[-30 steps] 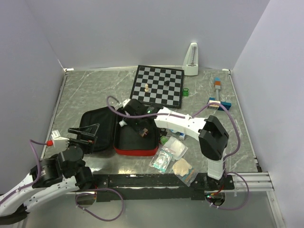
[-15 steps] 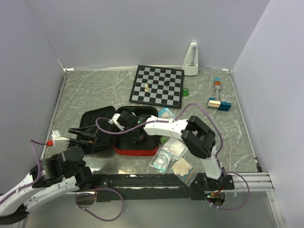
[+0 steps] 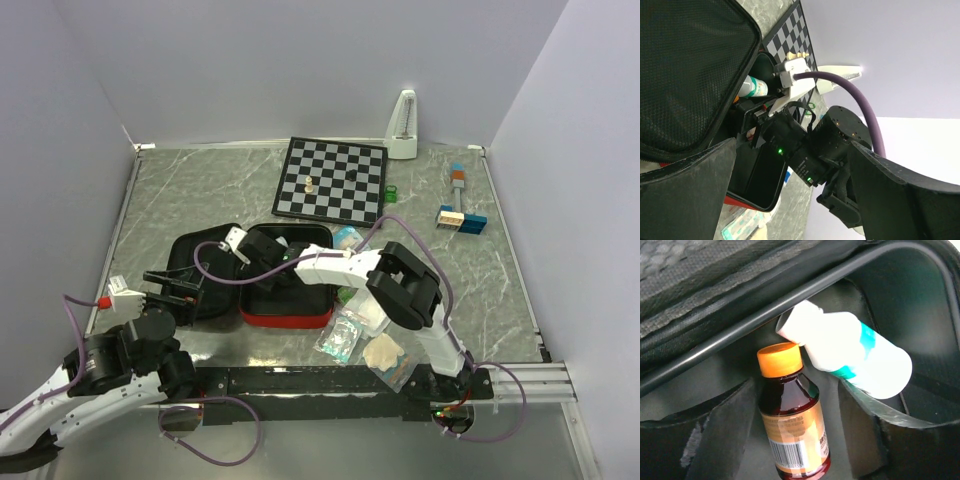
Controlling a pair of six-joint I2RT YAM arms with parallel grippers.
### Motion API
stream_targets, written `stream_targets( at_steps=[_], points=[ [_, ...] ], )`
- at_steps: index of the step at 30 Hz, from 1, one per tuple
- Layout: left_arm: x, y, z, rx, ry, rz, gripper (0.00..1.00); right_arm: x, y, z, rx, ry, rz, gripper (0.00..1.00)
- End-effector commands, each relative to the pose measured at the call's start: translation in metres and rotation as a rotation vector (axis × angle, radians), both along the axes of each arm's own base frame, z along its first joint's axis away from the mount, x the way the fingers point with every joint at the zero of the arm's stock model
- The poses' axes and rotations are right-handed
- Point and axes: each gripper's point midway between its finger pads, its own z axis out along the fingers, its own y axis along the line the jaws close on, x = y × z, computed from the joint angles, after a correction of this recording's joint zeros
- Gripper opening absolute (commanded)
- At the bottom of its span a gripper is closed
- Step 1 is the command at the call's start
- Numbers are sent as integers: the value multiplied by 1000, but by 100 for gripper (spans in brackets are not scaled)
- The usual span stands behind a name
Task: Organize the medicine kit
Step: Adjust the pill bottle in the medicine box.
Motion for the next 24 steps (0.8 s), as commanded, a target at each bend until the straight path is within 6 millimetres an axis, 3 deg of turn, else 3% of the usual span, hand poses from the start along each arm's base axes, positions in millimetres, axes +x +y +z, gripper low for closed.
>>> stream_targets(
  at_steps=[1, 10, 13, 15, 17, 18, 21, 22, 24],
  points=[
    [0, 0, 2, 2, -8, -3, 96, 11, 6, 47, 150, -81, -61, 76],
    [-3, 1, 4, -10, -11, -15, 96, -7, -27, 93, 245, -93, -103, 82],
    [-3, 2, 3, -15, -12, -11, 96, -2, -40, 107, 306, -81, -172, 80],
    [-2, 3, 3, -20, -14, -8, 96, 8, -53, 106, 320, -9, -288, 65],
    [-3, 3, 5, -17, -16, -9, 96, 8, -62, 99, 319, 88, -348, 34],
    [-3, 3, 5, -15, -14, -11, 96, 5, -65, 101, 329, 96, -339, 26],
    [-3, 6, 3, -10, -1, -1, 96, -17, -66, 100, 308, 118, -235, 12],
    [-4, 6, 3, -6, 2, -1, 96, -25, -69, 98, 283, 139, -227, 1],
    [-4, 7, 4, -3, 0, -1, 96, -43, -73, 86, 245, 211, -198, 0]
  ],
)
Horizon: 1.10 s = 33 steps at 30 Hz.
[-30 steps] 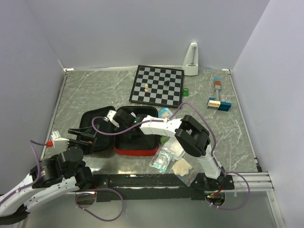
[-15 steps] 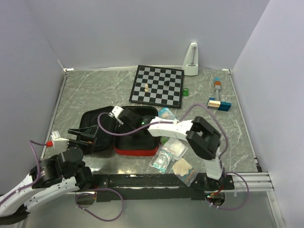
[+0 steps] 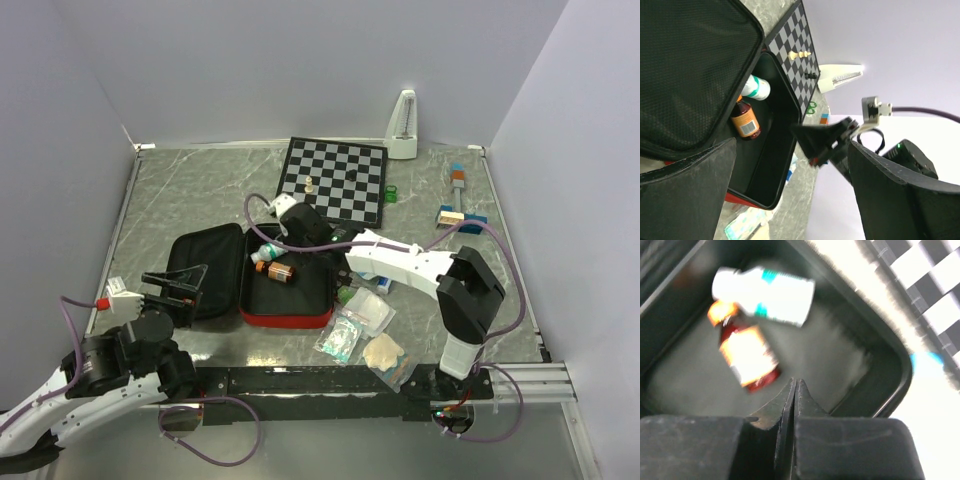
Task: Organize the medicine kit
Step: Adjust the pill bottle in the medicine box.
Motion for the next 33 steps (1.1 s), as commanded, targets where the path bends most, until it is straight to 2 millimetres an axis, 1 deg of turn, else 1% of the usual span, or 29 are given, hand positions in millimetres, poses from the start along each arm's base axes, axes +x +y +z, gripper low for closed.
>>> stream_targets(
  at_steps=[1, 3, 4, 5, 6, 10, 12, 16, 20, 25, 31, 33],
  points=[
    [-1, 4, 6, -4, -6, 6, 96, -55, -2, -3, -11, 152, 115, 0],
    [-1, 5, 6, -3, -9, 8, 96, -69, -6, -13, -21, 214, 141, 0],
    [-1, 5, 6, -5, -10, 8, 96, -71, -8, -15, -30, 223, 140, 0],
    [-1, 5, 5, -4, -11, 8, 96, -79, -6, -19, -25, 260, 168, 0],
    [-1, 4, 4, -5, -11, 6, 96, -83, -8, -23, -38, 284, 174, 0],
    [-1, 1, 0, 2, -3, -1, 96, -93, -13, -50, -105, 370, 183, 0],
    [0, -1, -3, 7, 3, -4, 96, -96, -9, -59, -96, 393, 194, 0],
    [1, -4, -6, 12, 4, -7, 96, -85, 1, -64, -70, 395, 163, 0],
    [2, -5, -6, 24, 5, -7, 96, -60, 3, -71, -61, 391, 96, 0],
    [3, -9, -5, 31, 9, -18, 96, -39, 15, -64, 55, 392, 76, 0],
    [2, -10, -9, 30, 20, -23, 96, -10, 25, -58, 122, 356, 8, 0],
    [1, -9, -12, 29, 28, -21, 96, -5, 29, -55, 154, 356, 10, 0]
  ],
)
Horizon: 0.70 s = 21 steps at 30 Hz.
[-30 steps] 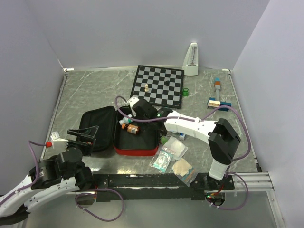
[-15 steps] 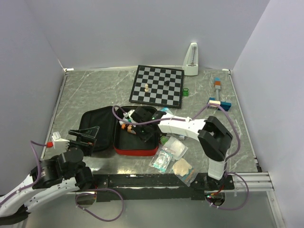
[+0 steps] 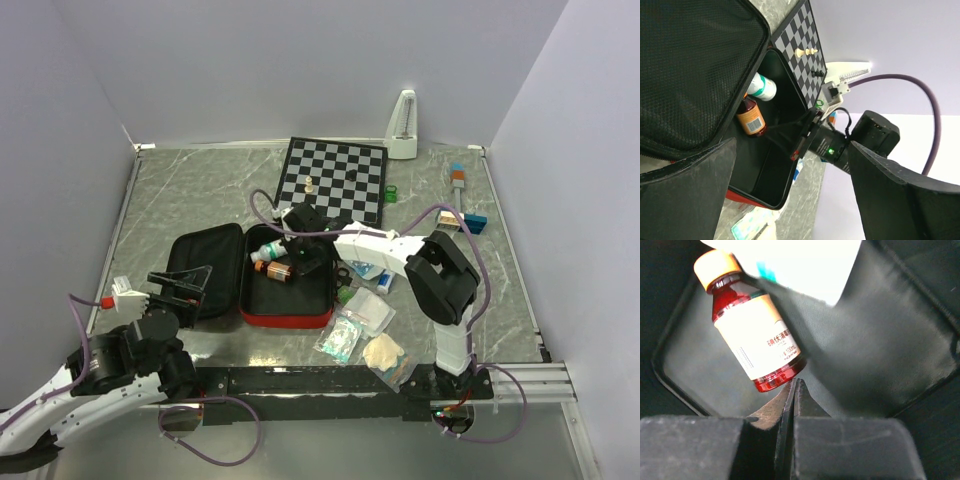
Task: Organize the medicine kit
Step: Adjust the pill bottle in the medicine box.
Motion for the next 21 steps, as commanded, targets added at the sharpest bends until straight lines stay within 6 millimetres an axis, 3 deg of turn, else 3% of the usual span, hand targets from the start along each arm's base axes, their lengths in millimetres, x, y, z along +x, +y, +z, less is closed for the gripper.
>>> stream_targets(
  at_steps=[1, 6, 11, 14, 17, 19, 21],
  points=[
    [0, -3, -3, -5, 10, -10, 96, 26, 26, 23, 121, -53, -44, 0],
    [-1, -2, -6, -9, 8, -8, 96, 46, 25, 34, 199, -99, -118, 0],
    [0, -3, -7, -7, 8, -5, 96, 63, 24, 27, 148, -104, -160, 0],
    [0, -2, -8, -6, 12, -2, 96, 66, 10, 39, 112, -150, -207, 0],
    [-1, 1, -7, -2, 12, 3, 96, 51, -5, 67, 113, -233, -204, 0],
    [-1, 3, -6, -3, 6, 8, 96, 21, 8, 72, 146, -181, -85, 0],
    [0, 4, -4, -5, -4, 13, 96, -13, 17, 64, 132, -107, 42, 0]
  ],
)
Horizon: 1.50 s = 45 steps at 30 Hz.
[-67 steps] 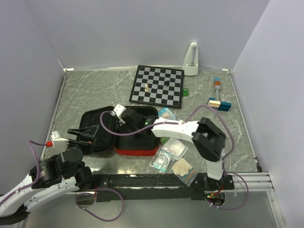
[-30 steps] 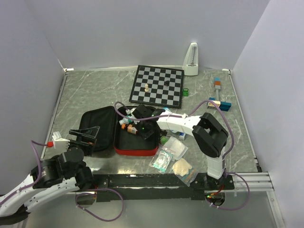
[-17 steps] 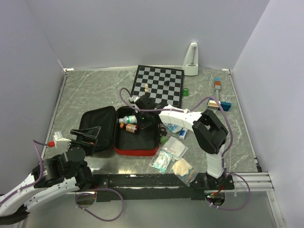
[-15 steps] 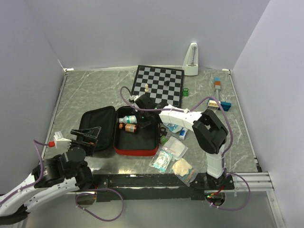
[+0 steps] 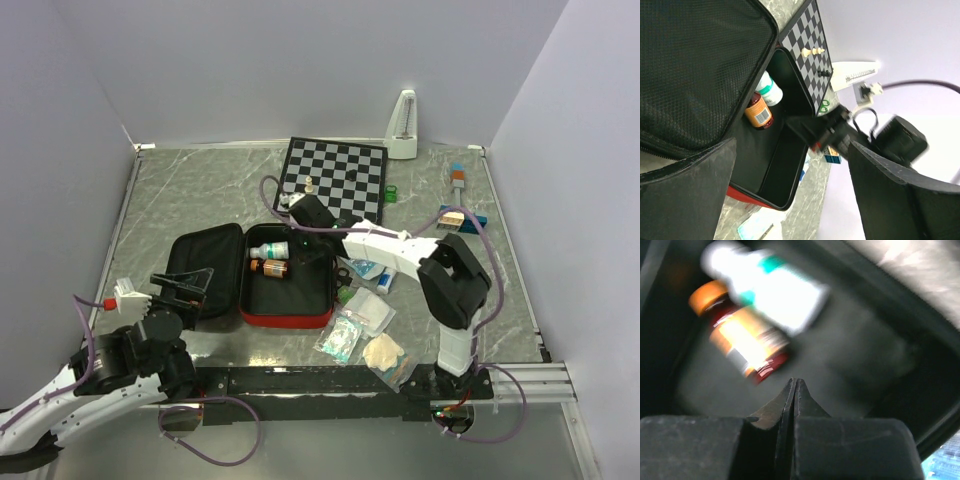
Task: Organize the medicine kit
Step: Adjust the pill bottle in the medicine box.
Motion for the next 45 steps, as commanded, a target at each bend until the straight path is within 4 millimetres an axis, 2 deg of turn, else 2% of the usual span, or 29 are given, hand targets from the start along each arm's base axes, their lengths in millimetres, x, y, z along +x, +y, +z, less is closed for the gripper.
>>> stream_targets(
  at_steps=[1, 4, 7, 9, 12, 17, 23, 27, 30, 32, 36, 41, 43, 44, 45],
  points=[
    [0, 3, 7, -16, -24, 8, 96, -63, 25, 28, 42, 40, 247, 0],
    [1, 2, 8, -6, -32, 4, 96, -97, 28, 1, -9, 138, 349, 0],
    [3, -2, 7, 0, -29, -1, 96, -102, 30, -21, -31, 196, 334, 0],
    [3, -6, 8, 3, -28, -12, 96, -92, 31, -30, -42, 195, 286, 0],
    [4, -10, 9, 14, -20, -20, 96, -63, 27, -39, -43, 187, 146, 0],
    [3, -11, 6, 24, 1, -23, 96, -31, 35, -37, -18, 138, 54, 0],
    [4, -11, 2, 18, 1, -20, 96, -14, 46, -32, 11, 100, 35, 0],
    [3, -12, 1, 22, 0, -25, 96, -25, 42, -23, 43, 103, 63, 0],
    [3, -10, 2, 28, 1, -24, 96, -43, 20, -14, -6, 99, 53, 1],
    [3, -10, 3, 35, -4, -25, 96, -51, -1, -4, -23, 75, 20, 14],
    [6, -11, 4, 56, -27, -28, 96, -59, -31, 38, 37, -31, -47, 39],
    [7, -10, 5, 62, -41, -21, 96, -63, -71, 101, 131, -176, -171, 52],
    [7, -10, 4, 58, -40, -19, 96, -57, -104, 106, 88, -225, -307, 59],
    [7, -11, 2, 56, -38, -19, 96, -54, -123, 101, 52, -238, -390, 68],
    [8, -13, -1, 53, -35, -21, 96, -51, -141, 92, 22, -225, -462, 73]
  ],
)
